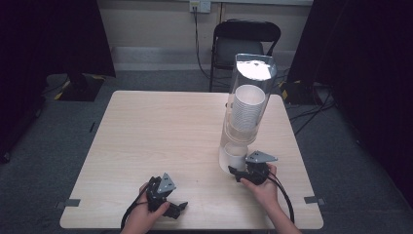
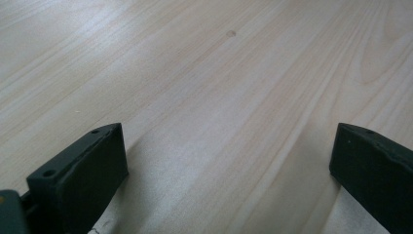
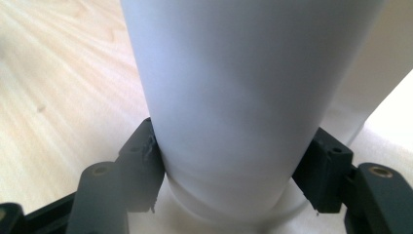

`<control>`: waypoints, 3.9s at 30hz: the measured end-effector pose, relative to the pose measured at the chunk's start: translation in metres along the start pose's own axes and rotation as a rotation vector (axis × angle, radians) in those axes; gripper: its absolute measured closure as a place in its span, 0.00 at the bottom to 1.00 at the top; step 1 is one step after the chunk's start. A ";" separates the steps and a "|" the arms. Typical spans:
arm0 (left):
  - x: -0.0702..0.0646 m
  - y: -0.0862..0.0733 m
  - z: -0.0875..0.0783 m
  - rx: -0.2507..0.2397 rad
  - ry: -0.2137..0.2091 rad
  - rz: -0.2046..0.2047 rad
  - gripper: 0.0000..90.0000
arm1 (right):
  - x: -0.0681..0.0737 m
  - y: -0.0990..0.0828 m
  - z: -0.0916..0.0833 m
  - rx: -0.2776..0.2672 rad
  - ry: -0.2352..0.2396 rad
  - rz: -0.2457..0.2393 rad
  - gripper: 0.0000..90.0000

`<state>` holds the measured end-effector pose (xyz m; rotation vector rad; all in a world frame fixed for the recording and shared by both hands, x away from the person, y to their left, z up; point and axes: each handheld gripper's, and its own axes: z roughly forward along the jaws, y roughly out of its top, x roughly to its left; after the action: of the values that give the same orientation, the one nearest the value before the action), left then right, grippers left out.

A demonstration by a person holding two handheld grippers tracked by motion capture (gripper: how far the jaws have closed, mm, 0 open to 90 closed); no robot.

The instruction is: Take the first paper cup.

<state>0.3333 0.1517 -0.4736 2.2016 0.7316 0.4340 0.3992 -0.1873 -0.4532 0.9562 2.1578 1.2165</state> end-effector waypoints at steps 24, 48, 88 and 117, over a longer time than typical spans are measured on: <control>0.000 0.039 -0.024 -0.123 -0.087 -0.097 0.18 | 0.025 -0.001 -0.012 -0.054 0.084 -0.082 0.38; 0.021 0.116 -0.022 -0.203 -0.105 -0.224 0.43 | 0.050 0.003 -0.005 -0.065 0.167 -0.199 0.38; 0.082 0.089 -0.035 -0.020 0.038 -0.651 0.97 | 0.025 0.015 -0.010 -0.110 0.024 -0.071 0.22; 0.059 0.027 -0.054 -0.182 0.042 -0.423 0.39 | -0.008 0.015 -0.019 -0.107 -0.054 0.052 0.22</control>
<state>0.3613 0.2041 -0.4138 1.8112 1.1047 0.3160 0.3960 -0.1984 -0.4299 0.9934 2.0166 1.3018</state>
